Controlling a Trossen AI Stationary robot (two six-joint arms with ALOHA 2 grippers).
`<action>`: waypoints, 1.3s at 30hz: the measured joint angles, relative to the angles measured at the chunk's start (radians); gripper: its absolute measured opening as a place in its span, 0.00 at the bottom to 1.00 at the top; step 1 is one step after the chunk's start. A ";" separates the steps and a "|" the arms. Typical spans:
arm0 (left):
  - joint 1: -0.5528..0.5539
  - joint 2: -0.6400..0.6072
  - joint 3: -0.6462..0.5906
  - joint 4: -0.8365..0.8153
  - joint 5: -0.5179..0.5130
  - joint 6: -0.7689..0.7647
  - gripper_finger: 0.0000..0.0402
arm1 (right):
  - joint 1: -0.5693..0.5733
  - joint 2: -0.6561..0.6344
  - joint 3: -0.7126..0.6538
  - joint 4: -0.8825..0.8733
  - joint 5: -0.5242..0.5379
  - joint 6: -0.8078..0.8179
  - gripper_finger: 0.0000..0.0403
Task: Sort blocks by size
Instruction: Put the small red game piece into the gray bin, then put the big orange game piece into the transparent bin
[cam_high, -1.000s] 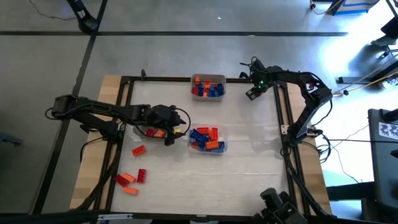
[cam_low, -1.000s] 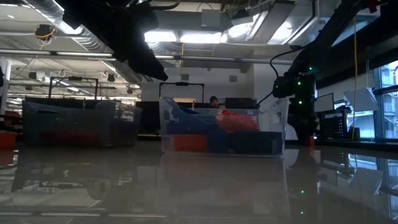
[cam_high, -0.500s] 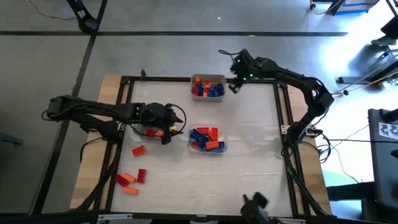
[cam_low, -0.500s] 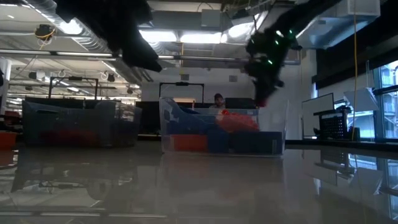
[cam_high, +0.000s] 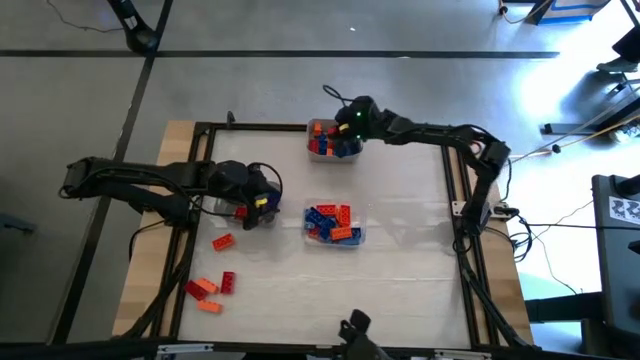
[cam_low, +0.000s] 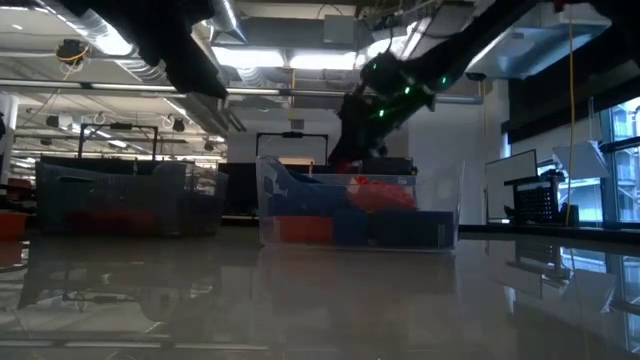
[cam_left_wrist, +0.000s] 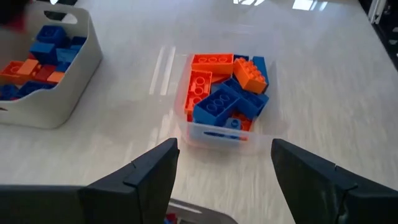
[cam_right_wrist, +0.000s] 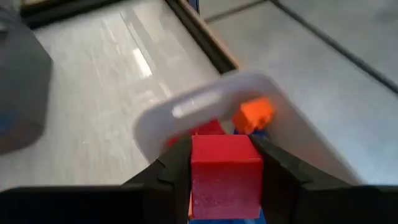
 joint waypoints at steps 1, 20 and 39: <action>0.000 -0.005 0.000 0.002 0.000 0.000 0.61 | 0.000 0.021 -0.001 0.015 0.000 0.010 0.34; -0.015 0.002 0.071 -0.156 -0.008 -0.055 0.61 | 0.049 -0.118 0.001 -0.229 0.005 -0.092 0.84; -0.472 0.002 0.084 -0.631 -0.049 -0.826 0.61 | 0.344 -0.192 0.001 -0.465 0.196 -0.090 0.85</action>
